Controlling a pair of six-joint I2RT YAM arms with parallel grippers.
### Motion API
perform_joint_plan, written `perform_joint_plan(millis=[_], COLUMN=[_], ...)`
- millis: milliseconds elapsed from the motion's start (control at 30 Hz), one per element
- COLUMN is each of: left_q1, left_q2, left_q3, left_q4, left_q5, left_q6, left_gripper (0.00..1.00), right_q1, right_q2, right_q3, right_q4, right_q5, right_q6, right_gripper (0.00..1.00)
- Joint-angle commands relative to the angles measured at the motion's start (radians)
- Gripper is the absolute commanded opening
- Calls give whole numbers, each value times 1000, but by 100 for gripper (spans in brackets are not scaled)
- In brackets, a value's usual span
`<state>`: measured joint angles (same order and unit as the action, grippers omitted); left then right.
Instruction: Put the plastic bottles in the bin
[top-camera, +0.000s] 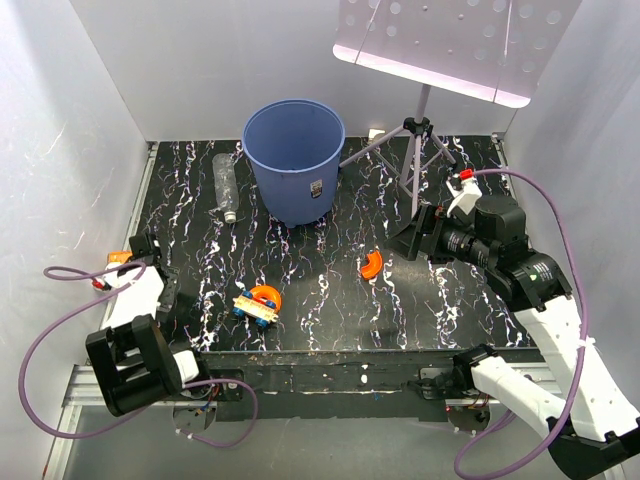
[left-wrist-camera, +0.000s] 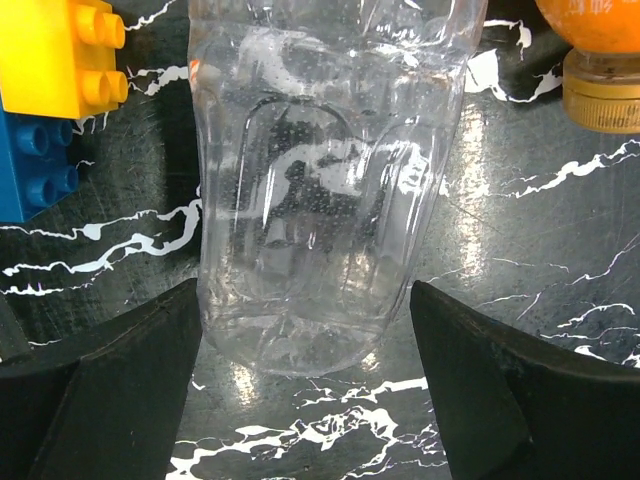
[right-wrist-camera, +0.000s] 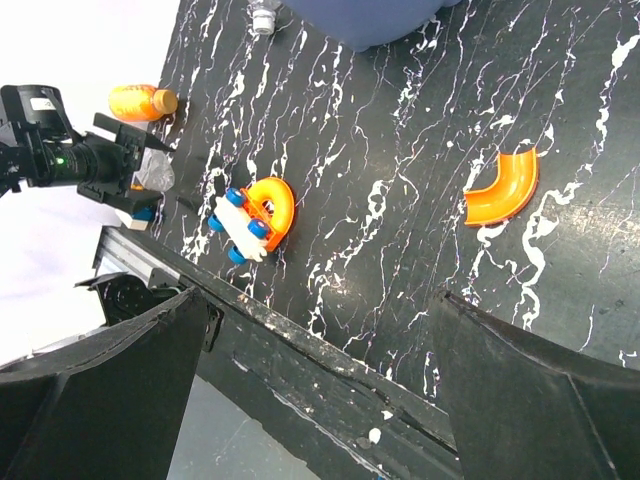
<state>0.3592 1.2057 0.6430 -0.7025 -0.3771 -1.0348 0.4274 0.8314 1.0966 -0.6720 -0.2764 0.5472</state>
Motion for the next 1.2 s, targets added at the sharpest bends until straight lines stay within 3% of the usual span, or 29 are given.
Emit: perform_joint_plan(millis=[0, 67, 167, 200, 400, 567, 733, 833, 867, 967, 1100, 1167], left_q1=[6, 12, 14, 14, 14, 3, -133, -271, -319, -472, -523, -552], left_q2=[21, 49, 60, 43, -197, -354, -373, -292, -258, -137, 104, 205], left_q3=[20, 32, 58, 63, 76, 191, 351, 521, 591, 789, 1081, 1187], left_q4=[23, 24, -11, -26, -109, -216, -166, -120, -105, -51, -57, -58], left_q5=[-45, -46, -42, -48, -94, -43, 58, 82, 110, 191, 407, 411], left_q6=[-18, -19, -19, -18, 19, 76, 201, 292, 339, 482, 564, 570], left_gripper=[79, 67, 37, 32, 32, 30, 12, 9, 2, 3, 4, 4], right_q1=[1, 1, -1, 1, -1, 1, 1, 1, 1, 1, 1, 1], right_q2=[-15, -17, -26, -29, -26, -14, 11, 14, 9, -1, -17, -26], right_q3=[0, 5, 0, -4, -23, -34, -30, -24, -24, -21, -20, -17], right_q4=[32, 26, 20, 23, 32, 64, 84, 91, 91, 85, 65, 54], right_q5=[-7, -6, -3, 0, -9, -18, -44, -46, -41, -30, -4, 11], right_q6=[-4, -9, -13, -15, -3, 5, 16, 20, 22, 22, 19, 19], right_gripper=[96, 96, 96, 96, 96, 96, 96, 96, 96, 96, 96, 96])
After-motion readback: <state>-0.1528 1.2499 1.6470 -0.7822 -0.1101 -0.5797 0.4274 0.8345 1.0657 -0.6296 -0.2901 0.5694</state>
